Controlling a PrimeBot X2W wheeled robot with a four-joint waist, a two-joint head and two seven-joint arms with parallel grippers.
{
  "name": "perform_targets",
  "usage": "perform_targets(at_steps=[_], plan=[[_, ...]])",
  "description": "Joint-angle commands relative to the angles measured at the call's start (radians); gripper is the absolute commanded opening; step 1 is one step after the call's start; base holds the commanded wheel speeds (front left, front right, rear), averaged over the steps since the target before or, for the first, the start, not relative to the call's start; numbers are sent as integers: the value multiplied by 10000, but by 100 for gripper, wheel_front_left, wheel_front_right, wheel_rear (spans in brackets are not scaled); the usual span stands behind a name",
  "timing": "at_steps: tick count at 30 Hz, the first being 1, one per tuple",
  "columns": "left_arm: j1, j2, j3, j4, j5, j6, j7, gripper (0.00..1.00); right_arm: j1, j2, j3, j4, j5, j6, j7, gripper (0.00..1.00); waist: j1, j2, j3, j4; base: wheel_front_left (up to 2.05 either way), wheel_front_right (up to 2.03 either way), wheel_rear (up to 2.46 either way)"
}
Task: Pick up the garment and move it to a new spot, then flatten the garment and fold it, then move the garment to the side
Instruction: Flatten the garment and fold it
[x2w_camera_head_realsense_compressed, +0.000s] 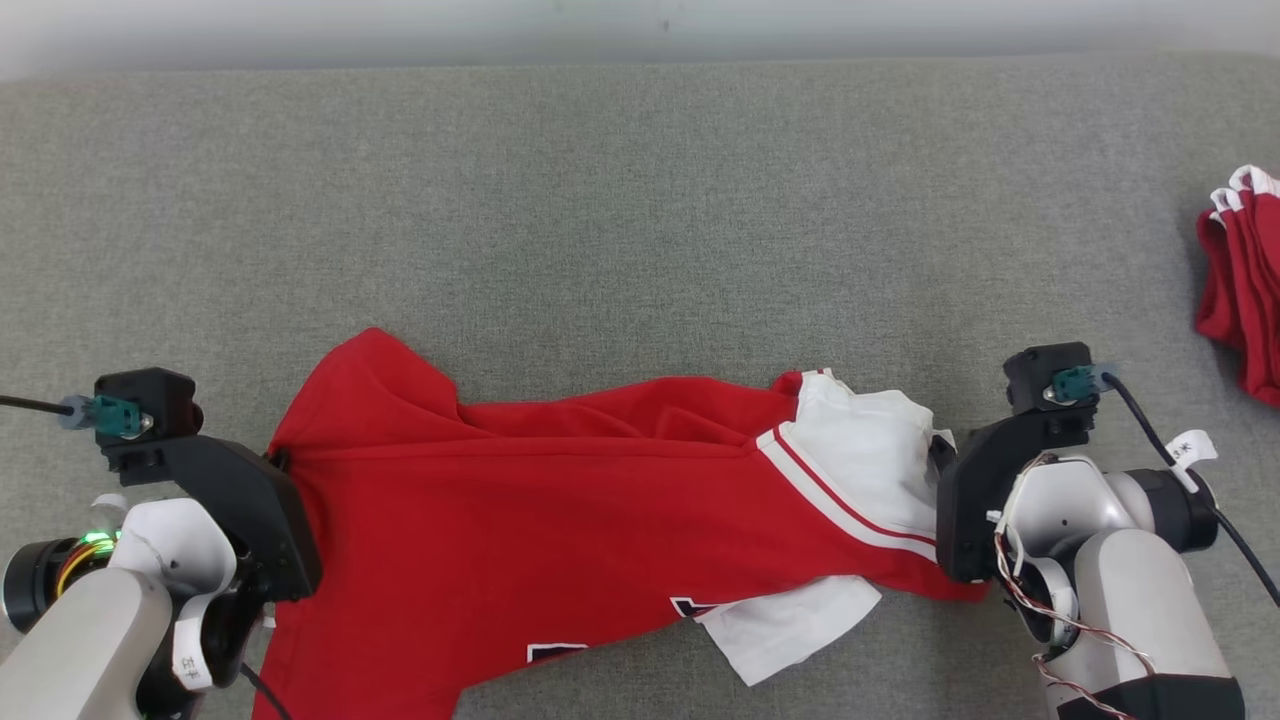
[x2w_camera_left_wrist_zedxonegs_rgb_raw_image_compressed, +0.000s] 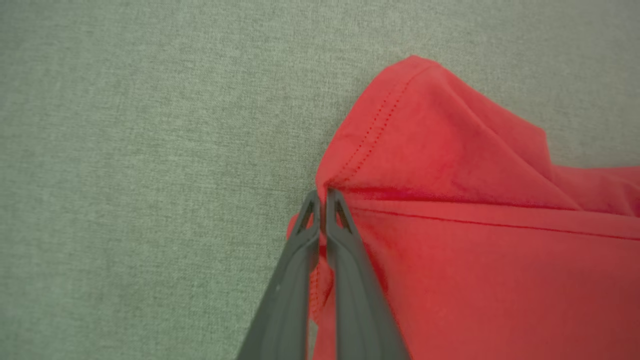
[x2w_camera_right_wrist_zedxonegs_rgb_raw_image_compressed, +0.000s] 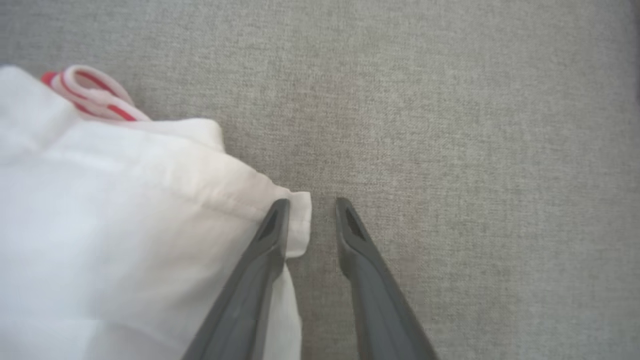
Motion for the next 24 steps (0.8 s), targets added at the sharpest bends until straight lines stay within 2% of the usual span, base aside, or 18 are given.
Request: perform_targets(at_steps=[1,4,5,7,12,17,24], plan=[[-17,21,13,19,-31,3,-33,0,58,56,114,173,90,-23,138,39,0,0,-20,-7,0,0,0],[-22,-3,0,8,-45,6,-42,0,102,53,161,219,141,-23,241,33,0,0,-30,-11,0,0,0],[-32,-8,-5,10,-44,8,-49,0,117,52,158,251,161,-23,287,25,0,0,-30,-11,0,0,0],[-60,-27,-1,29,-36,21,-85,0,117,18,141,282,187,-23,319,2,0,0,-24,-12,0,0,0],[-132,-157,73,99,-2,-79,-420,0,-20,-65,85,285,294,-23,78,0,0,0,-26,9,0,0,0],[-136,-440,369,150,-120,-272,-1225,0,-371,-156,-211,-68,296,-23,-759,0,0,0,-195,21,0,0,0],[57,-1374,1158,44,-631,-1111,-3336,0,-563,-563,-470,-740,206,-23,-1979,0,0,0,-822,36,0,0,0]])
